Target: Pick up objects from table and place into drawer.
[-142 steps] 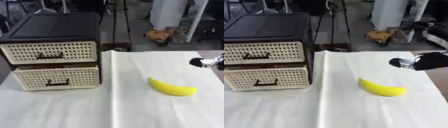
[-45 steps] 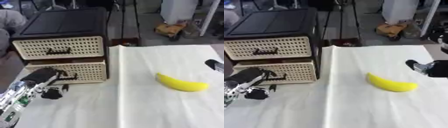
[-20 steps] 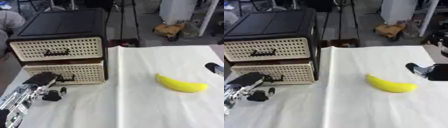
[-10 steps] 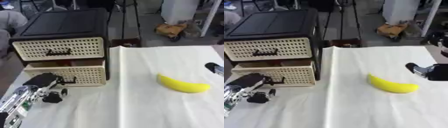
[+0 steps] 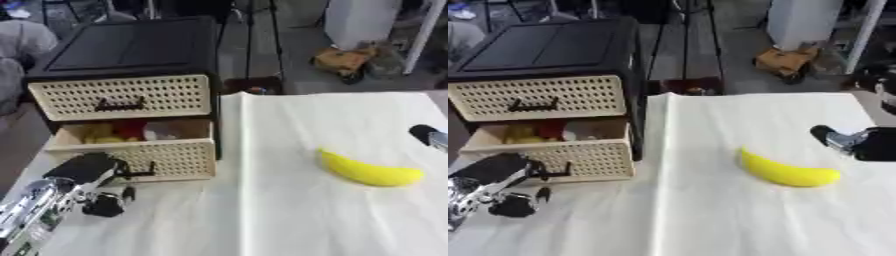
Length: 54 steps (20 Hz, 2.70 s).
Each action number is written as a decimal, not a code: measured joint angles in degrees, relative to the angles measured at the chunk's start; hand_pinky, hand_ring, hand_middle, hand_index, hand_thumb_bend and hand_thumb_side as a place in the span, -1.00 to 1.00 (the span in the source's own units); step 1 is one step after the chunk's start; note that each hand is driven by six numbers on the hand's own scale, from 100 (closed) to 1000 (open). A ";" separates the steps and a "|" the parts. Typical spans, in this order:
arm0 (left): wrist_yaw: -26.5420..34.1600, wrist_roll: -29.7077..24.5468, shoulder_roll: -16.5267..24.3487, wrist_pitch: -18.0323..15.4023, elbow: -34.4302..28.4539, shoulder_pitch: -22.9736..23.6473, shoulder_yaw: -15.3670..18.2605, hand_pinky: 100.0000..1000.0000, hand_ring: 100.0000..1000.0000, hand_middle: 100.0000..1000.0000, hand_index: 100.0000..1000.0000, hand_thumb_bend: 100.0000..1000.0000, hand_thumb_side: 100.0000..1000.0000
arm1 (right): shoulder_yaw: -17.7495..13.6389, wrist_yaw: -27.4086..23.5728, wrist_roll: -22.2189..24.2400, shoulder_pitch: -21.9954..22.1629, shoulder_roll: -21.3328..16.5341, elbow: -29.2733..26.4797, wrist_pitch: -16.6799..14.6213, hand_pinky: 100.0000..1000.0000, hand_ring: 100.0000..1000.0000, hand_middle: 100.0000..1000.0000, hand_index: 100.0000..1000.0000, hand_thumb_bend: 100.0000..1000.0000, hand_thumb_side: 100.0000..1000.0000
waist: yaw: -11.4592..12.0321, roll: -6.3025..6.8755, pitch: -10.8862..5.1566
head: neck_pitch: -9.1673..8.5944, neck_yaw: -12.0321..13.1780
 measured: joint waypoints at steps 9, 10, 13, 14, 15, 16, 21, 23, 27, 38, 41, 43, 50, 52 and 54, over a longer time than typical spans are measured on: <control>-0.24 -2.13 1.79 0.51 -5.50 1.71 -0.57 -1.00 -1.00 -1.00 0.38 -0.96 -0.31 | -0.11 0.00 0.02 0.12 0.00 0.00 0.02 0.70 0.88 0.71 0.76 -0.24 0.75 | 0.16 -0.20 -0.35 | 0.00 -0.16; -0.29 -2.39 2.02 0.50 -6.07 1.95 -0.59 -1.00 -1.00 -1.00 0.38 -0.96 -0.31 | -0.11 0.00 0.02 0.14 0.00 0.00 0.02 0.70 0.88 0.71 0.76 -0.24 0.75 | 0.16 -0.20 -0.35 | 0.00 -0.19; -0.38 -3.06 2.57 0.49 -7.62 2.57 -0.88 -1.00 -1.00 -1.00 0.39 -0.96 -0.32 | -0.14 0.00 0.04 0.18 0.01 0.00 0.04 0.70 0.88 0.71 0.76 -0.23 0.75 | 0.19 -0.20 -0.38 | 0.00 -0.24; -0.43 -3.30 2.72 0.52 -8.15 2.79 -0.89 -1.00 -1.00 -1.00 0.40 -0.97 -0.31 | -0.19 0.00 0.04 0.20 0.01 0.00 0.04 0.70 0.88 0.71 0.76 -0.23 0.75 | 0.20 -0.20 -0.42 | 0.00 -0.25; -0.44 -3.54 2.89 0.59 -8.72 3.02 -0.90 -1.00 -1.00 -1.00 0.39 -0.97 -0.31 | -0.25 0.00 0.05 0.26 0.01 0.00 0.05 0.70 0.88 0.71 0.76 -0.23 0.75 | 0.23 -0.20 -0.46 | 0.00 -0.27; -0.44 -3.83 2.96 0.66 -9.33 3.16 -0.91 -1.00 -1.00 -1.00 0.39 -0.97 -0.30 | -0.26 0.00 0.05 0.39 0.01 0.00 0.05 0.70 0.88 0.71 0.76 -0.23 0.75 | 0.31 -0.21 -0.51 | 0.00 -0.30; -0.38 -5.30 3.05 1.01 -10.51 3.95 -1.01 -1.00 -1.00 -1.00 0.37 -0.95 -0.29 | -0.27 0.00 0.05 0.61 0.06 0.00 0.05 0.70 0.88 0.71 0.76 -0.23 0.75 | 0.40 -0.31 -0.63 | 0.00 -0.40; -0.41 -5.82 3.48 0.90 -10.62 4.19 -1.24 -1.00 -1.00 -1.00 0.37 -0.95 -0.30 | -0.28 0.00 0.02 0.63 0.07 0.00 0.08 0.70 0.88 0.71 0.76 -0.23 0.75 | 0.39 -0.42 -0.66 | 0.00 -0.40; -0.61 -6.77 4.08 0.42 -11.00 4.77 -1.56 -1.00 -1.00 -1.00 0.37 -0.92 -0.30 | -0.31 0.00 -0.07 0.63 0.08 0.00 0.17 0.70 0.88 0.71 0.76 -0.23 0.75 | 0.39 -0.52 -0.68 | -0.01 -0.40; -2.22 -8.81 5.65 -1.06 -12.47 6.41 -2.35 -1.00 -1.00 -1.00 0.28 -0.89 -0.31 | -0.31 0.00 -0.08 0.63 0.19 0.00 0.16 0.70 0.89 0.71 0.76 -0.25 0.75 | 0.39 -0.54 -0.73 | -0.03 -0.36; -2.22 -9.21 6.02 -1.13 -13.71 6.68 -2.36 -1.00 -1.00 -1.00 0.28 -0.90 -0.30 | -0.31 0.00 -0.08 0.63 0.19 0.00 0.17 0.70 0.89 0.71 0.76 -0.26 0.75 | 0.42 -0.50 -0.74 | -0.06 -0.33; -2.17 -9.47 6.25 -1.15 -14.47 7.00 -2.48 -1.00 -1.00 -1.00 0.28 -0.91 -0.30 | -0.32 0.00 -0.09 0.63 0.19 0.00 0.17 0.70 0.89 0.71 0.76 -0.26 0.75 | 0.42 -0.48 -0.74 | -0.15 -0.32; -1.53 -10.43 6.55 -0.90 -17.53 7.55 -2.65 -1.00 -1.00 -1.00 0.28 -0.91 -0.29 | -0.52 0.01 -0.19 0.63 0.20 0.00 0.27 0.71 0.88 0.71 0.76 -0.26 0.75 | 0.55 -0.42 -0.74 | -0.20 -0.24; -1.36 -10.71 6.92 -0.80 -18.21 7.84 -2.67 -1.00 -1.00 -1.00 0.28 -0.91 -0.28 | -0.62 0.01 -0.23 0.63 0.28 0.00 0.32 0.71 0.88 0.71 0.76 -0.27 0.75 | 0.57 -0.39 -0.74 | -0.21 -0.24; -1.22 -11.06 7.02 -0.77 -18.74 8.16 -2.74 -1.00 -1.00 -1.00 0.29 -0.91 -0.28 | -0.62 0.01 -0.29 0.63 0.47 0.00 0.37 0.71 0.88 0.71 0.76 -0.27 0.75 | 0.59 -0.39 -0.75 | -0.22 -0.23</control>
